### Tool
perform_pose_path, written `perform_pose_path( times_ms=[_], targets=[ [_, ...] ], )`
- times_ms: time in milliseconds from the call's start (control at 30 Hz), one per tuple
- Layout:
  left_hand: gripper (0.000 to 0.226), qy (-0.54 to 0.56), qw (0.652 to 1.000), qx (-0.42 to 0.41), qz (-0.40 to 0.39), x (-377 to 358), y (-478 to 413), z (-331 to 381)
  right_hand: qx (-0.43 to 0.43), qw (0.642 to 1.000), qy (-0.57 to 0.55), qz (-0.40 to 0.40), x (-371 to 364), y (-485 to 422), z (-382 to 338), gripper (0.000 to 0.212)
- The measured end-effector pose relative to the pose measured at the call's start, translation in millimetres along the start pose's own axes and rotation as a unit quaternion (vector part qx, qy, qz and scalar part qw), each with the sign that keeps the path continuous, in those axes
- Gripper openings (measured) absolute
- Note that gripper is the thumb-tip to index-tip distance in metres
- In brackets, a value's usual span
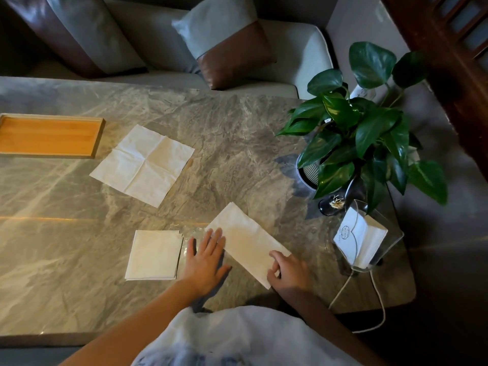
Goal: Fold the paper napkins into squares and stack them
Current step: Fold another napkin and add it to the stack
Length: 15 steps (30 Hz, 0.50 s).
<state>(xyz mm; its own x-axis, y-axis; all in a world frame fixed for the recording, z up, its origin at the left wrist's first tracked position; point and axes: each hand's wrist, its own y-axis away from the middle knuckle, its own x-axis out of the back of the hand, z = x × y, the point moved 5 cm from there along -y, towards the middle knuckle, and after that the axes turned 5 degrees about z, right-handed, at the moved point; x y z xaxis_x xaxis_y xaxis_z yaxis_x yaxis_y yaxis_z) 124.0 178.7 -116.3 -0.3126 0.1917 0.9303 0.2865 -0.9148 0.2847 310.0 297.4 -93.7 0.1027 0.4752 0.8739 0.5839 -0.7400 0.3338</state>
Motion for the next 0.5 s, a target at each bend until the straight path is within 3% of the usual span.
perform_pose_path(
  times_ms=[67,167,233,333,400,500],
  targets=[
    [0.069,0.016,0.999,-0.019,0.025,4.8,-1.8,5.7,0.011,0.998,-0.015,-0.060,-7.0,-0.4,-7.3,0.056],
    [0.065,0.012,0.999,-0.029,0.017,4.4,-1.9,14.5,-0.041,0.977,-0.126,-0.166,-20.0,2.2,-15.8,0.070],
    [0.063,0.000,1.000,-0.020,-0.009,-1.8,-2.8,14.8,-0.049,0.961,-0.185,-0.197,-27.2,6.4,-21.6,0.061],
    [0.065,-0.018,0.999,-0.037,-0.009,2.5,-3.1,14.2,0.047,0.986,-0.112,-0.113,-17.0,5.1,-24.9,0.036],
    [0.066,-0.057,0.997,-0.044,0.033,12.3,-1.0,15.1,0.110,0.991,-0.040,-0.067,-10.9,4.6,-21.4,0.037],
    [0.058,-0.041,0.996,-0.014,0.074,14.9,1.2,11.2,0.111,0.991,-0.014,-0.080,-12.5,6.0,-15.9,0.049]
  ],
)
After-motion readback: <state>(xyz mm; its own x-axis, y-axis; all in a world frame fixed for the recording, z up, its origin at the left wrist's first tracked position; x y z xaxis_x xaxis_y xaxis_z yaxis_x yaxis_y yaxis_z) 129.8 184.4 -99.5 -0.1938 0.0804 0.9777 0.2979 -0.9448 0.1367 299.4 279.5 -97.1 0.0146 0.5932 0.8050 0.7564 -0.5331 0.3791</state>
